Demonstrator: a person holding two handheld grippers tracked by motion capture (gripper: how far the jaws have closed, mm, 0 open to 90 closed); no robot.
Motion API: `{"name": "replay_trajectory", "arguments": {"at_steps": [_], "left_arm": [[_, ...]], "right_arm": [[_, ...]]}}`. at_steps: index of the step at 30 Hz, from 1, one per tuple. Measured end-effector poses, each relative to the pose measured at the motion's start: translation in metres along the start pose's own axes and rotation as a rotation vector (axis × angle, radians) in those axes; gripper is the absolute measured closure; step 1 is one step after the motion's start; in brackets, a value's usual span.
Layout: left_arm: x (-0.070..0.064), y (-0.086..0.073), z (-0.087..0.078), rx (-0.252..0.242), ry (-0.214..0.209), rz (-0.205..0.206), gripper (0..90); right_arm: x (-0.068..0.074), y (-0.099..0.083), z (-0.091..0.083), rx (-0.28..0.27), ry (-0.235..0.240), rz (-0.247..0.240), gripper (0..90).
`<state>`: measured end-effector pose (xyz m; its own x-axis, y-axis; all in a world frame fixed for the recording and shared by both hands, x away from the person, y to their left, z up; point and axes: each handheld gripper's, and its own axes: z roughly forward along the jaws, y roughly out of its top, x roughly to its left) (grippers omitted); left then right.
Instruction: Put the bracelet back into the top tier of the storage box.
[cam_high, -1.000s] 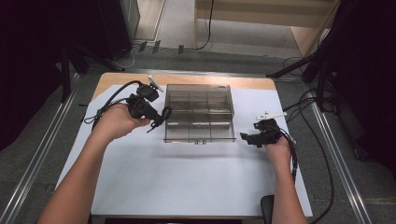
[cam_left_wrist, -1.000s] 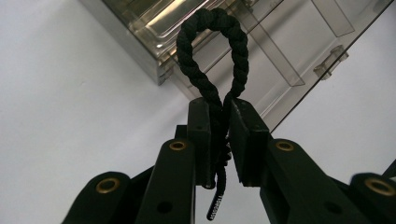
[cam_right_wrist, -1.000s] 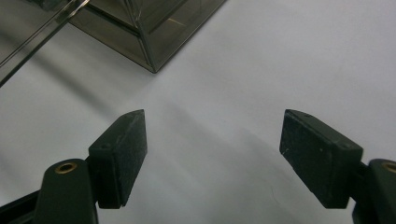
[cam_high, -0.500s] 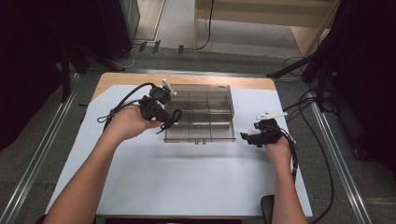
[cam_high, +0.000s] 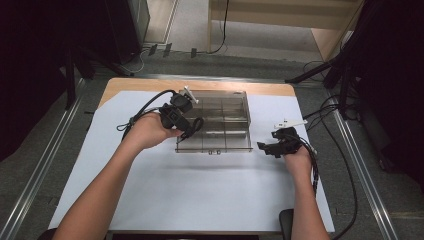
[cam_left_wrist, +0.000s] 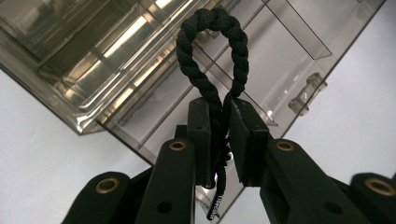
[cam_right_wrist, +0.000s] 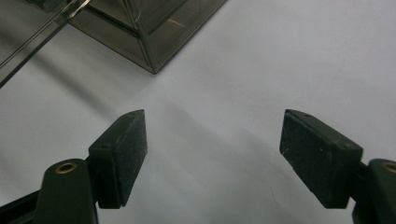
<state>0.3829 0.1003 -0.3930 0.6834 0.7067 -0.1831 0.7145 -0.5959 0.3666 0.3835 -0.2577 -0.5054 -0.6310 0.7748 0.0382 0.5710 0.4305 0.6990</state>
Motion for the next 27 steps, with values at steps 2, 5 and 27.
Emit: {"name": "replay_trajectory", "arguments": {"at_steps": [2, 5, 27], "left_arm": [[-0.001, 0.001, 0.003, 0.001, -0.006, 0.002, 79.6], [-0.001, 0.002, 0.008, 0.005, -0.006, 0.007, 79.6], [-0.004, -0.012, 0.020, 0.046, -0.016, 0.005, 77.6]], "right_arm": [[0.000, 0.000, 0.000, 0.000, 0.001, 0.000, 24.5], [0.000, 0.000, 0.000, -0.002, 0.001, -0.002, 24.5], [0.000, 0.000, 0.000, 0.001, 0.003, -0.001, 24.5]]}}
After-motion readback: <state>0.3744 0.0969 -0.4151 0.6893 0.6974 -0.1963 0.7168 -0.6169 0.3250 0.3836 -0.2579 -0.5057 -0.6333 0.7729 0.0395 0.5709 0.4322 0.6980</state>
